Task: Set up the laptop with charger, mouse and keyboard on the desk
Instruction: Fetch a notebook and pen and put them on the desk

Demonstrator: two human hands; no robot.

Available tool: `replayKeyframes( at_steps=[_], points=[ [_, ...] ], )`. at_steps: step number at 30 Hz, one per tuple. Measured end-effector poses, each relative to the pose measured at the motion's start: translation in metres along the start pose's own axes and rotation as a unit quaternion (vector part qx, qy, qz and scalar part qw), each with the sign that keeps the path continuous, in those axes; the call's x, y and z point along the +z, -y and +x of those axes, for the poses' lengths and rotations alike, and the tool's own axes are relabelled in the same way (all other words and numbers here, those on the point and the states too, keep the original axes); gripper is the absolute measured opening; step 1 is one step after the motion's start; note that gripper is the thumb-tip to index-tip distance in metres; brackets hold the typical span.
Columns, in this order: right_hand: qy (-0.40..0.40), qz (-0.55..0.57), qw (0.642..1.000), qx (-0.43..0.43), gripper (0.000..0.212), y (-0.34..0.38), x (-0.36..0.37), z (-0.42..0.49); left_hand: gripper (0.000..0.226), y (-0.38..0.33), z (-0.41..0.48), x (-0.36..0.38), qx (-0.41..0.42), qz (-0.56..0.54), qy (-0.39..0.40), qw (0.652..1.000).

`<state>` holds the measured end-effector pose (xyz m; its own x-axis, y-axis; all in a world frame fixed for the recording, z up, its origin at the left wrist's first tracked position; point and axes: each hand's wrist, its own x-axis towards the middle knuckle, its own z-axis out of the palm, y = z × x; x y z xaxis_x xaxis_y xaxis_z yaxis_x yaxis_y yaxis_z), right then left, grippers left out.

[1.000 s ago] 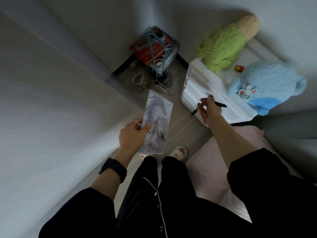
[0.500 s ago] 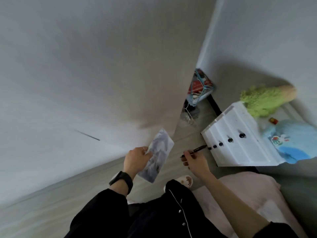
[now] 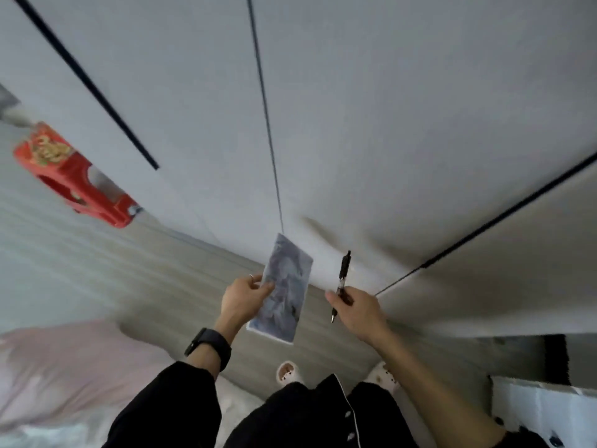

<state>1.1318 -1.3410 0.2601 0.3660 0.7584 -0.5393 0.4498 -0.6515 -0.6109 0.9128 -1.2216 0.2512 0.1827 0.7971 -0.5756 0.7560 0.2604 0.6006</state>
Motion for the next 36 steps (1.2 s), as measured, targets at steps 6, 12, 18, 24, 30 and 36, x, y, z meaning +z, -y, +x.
replayKeyframes(
  at_steps=[6, 12, 18, 24, 30, 36],
  points=[
    [0.117, -0.064, 0.984, -0.118, 0.026, 0.142, 0.084, 0.044, 0.037, 0.091, -0.006, -0.138, -0.107, -0.241, -0.161, 0.951],
    [0.189, -0.069, 0.961, -0.19, 0.02, 0.243, 0.145, 0.074, 0.043, 0.151, -0.018, -0.208, -0.114, -0.425, -0.258, 0.86],
    [0.253, -0.077, 0.933, -0.243, 0.014, 0.356, 0.227, 0.118, 0.049, 0.204, -0.003, -0.286, -0.143, -0.521, -0.32, 0.778],
    [0.306, -0.119, 0.902, -0.28, 0.022, 0.471, 0.324, 0.177, 0.053, 0.261, 0.037, -0.378, -0.195, -0.527, -0.352, 0.749],
    [0.377, -0.175, 0.85, -0.324, 0.019, 0.592, 0.419, 0.198, 0.052, 0.309, 0.056, -0.458, -0.219, -0.539, -0.42, 0.696],
    [0.413, -0.203, 0.802, -0.379, 0.012, 0.703, 0.541, 0.202, 0.05, 0.382, 0.068, -0.538, -0.213, -0.595, -0.45, 0.632]
  ],
)
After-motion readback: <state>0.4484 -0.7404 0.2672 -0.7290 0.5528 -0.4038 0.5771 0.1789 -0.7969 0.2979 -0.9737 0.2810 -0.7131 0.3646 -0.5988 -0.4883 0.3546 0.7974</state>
